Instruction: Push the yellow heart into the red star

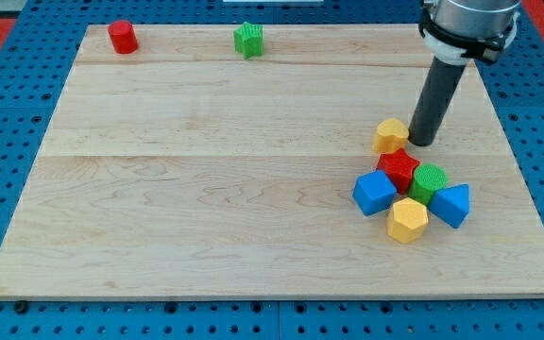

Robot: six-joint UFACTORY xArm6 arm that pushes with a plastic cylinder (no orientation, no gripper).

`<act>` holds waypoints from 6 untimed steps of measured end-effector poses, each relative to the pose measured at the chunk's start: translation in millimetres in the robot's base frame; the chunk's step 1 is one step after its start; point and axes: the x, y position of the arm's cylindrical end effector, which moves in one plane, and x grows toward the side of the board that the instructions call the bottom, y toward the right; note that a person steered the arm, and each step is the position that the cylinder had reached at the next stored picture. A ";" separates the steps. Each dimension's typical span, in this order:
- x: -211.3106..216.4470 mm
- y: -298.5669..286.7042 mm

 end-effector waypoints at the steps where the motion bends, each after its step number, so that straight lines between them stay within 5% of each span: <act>1: -23.4 24.6; 3: -37.0 -39.1; 5: -6.3 -35.3; 6: -39.0 -8.9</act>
